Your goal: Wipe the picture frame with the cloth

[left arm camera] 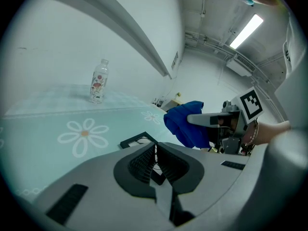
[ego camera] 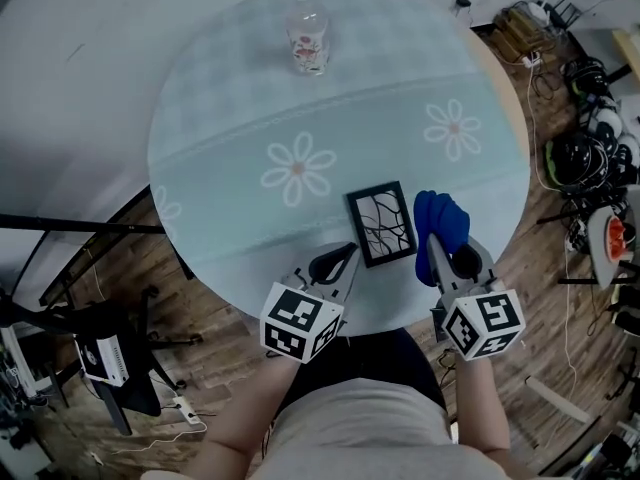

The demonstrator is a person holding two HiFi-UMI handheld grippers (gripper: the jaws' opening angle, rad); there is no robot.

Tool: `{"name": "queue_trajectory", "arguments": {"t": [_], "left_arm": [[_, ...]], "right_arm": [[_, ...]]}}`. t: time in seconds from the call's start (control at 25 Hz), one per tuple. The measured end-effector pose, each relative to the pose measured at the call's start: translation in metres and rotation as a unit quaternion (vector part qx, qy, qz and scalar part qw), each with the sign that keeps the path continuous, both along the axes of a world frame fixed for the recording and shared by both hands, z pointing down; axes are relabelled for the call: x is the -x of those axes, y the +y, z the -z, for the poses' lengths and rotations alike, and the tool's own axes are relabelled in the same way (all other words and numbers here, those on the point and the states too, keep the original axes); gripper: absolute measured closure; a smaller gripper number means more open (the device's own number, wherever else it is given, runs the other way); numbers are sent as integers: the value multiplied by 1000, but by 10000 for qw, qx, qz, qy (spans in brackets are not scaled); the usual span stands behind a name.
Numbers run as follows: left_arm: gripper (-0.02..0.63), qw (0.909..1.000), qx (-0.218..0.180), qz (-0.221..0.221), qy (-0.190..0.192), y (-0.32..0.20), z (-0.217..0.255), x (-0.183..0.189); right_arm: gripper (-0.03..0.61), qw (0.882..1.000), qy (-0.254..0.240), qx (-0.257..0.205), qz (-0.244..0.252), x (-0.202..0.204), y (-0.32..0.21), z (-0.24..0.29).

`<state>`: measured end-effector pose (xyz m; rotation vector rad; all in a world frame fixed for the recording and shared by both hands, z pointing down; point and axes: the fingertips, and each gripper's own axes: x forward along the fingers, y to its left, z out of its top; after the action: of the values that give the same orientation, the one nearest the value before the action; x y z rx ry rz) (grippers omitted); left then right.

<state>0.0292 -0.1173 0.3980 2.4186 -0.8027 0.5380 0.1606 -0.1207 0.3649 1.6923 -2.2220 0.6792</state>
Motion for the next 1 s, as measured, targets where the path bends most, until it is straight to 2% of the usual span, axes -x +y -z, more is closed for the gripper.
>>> {"name": "queue_trajectory", "arguments": {"t": [0.2,1.0], "left_arm": [[586,9996,124,-92,-237,6,-18,-4],[587,9958,575,-69,-716,19,-77,-22]], "right_arm": [[486,9999,20,111,72,-5,-12,-15],[486,9985,88,401,364,-6,-51,-60]]}}
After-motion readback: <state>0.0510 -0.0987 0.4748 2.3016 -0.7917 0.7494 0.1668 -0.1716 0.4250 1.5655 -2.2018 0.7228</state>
